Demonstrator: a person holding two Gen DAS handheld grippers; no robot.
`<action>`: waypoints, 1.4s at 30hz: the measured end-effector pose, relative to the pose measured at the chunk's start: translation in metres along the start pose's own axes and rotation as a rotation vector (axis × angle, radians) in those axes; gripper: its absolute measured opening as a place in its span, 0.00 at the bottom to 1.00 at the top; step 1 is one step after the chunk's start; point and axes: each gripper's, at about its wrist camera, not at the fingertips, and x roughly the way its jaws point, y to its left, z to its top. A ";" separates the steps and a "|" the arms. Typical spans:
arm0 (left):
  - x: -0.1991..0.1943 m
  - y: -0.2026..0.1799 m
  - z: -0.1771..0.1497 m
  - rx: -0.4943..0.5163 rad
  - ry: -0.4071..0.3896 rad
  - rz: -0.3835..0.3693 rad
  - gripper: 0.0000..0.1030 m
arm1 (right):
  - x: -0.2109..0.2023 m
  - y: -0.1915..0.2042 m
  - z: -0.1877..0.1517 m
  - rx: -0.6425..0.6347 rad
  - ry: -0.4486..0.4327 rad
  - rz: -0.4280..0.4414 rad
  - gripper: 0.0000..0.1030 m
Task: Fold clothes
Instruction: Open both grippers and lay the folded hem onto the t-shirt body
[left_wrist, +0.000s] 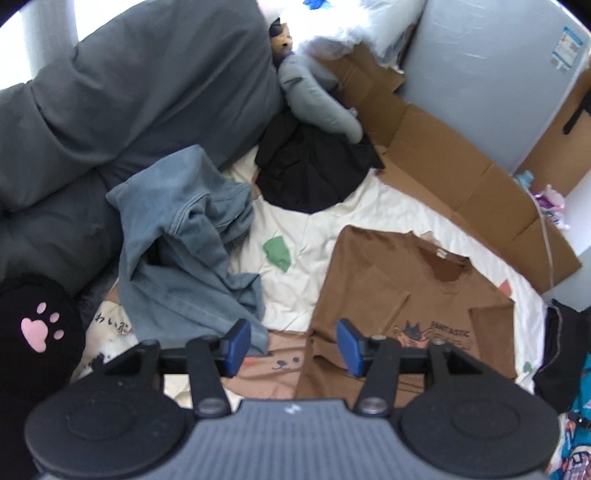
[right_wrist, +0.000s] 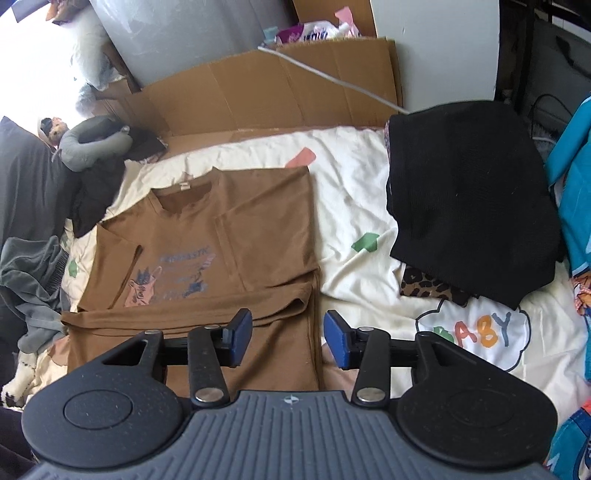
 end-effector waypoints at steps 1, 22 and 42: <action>0.000 -0.001 0.001 0.014 0.003 -0.003 0.54 | -0.004 0.002 0.001 0.001 -0.002 -0.004 0.51; 0.129 -0.011 -0.042 0.185 0.105 0.005 0.63 | 0.090 0.025 -0.027 -0.097 0.043 -0.038 0.59; 0.259 -0.033 -0.092 0.426 0.157 -0.048 0.60 | 0.184 -0.012 -0.061 -0.290 -0.040 -0.120 0.59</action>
